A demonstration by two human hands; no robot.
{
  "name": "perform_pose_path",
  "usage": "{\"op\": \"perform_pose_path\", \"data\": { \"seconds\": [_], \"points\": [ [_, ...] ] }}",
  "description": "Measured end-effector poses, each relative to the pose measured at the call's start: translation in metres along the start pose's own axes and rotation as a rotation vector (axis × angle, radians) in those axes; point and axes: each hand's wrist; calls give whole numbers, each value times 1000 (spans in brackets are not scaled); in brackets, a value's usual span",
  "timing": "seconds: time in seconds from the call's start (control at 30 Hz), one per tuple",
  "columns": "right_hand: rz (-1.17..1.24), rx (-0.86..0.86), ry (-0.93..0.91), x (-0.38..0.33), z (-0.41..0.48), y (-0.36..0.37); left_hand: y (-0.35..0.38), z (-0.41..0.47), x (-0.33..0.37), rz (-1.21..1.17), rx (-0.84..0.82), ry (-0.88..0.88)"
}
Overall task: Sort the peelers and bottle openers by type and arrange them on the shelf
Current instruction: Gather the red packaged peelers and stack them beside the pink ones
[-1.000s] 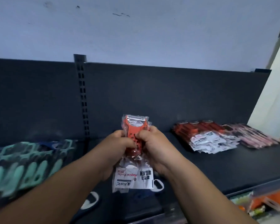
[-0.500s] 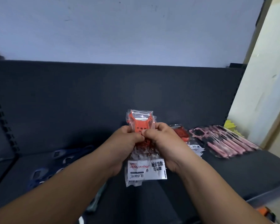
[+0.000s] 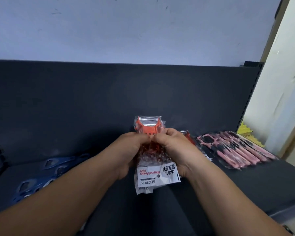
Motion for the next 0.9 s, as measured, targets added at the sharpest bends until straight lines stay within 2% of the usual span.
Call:
{"op": "perform_pose_path", "data": {
  "seconds": [0.27,0.37,0.47,0.57,0.67,0.9],
  "points": [
    [-139,11,-49,-21,3,-12,8,10,11,-17,-14,17],
    [-143,39,-67,-41,2,-25,21,13,23,83,-58,32],
    [-132,118,-90,-69,4,-48,19,20,32,152,18,30],
    [-171,167,-35,-84,13,-73,3,33,19,190,120,-25],
    [-256,128,77,-79,27,-85,-6,46,-8,257,196,-79],
    [-465,51,157,-59,58,-73,-1,66,-36,240,192,-145]
  ]
}}
Point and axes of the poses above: each hand's wrist, its own z-axis towards the middle knuckle, its own y-axis out of the palm, x = y × z, and after that the axes turned 1 degree about -y, right-handed
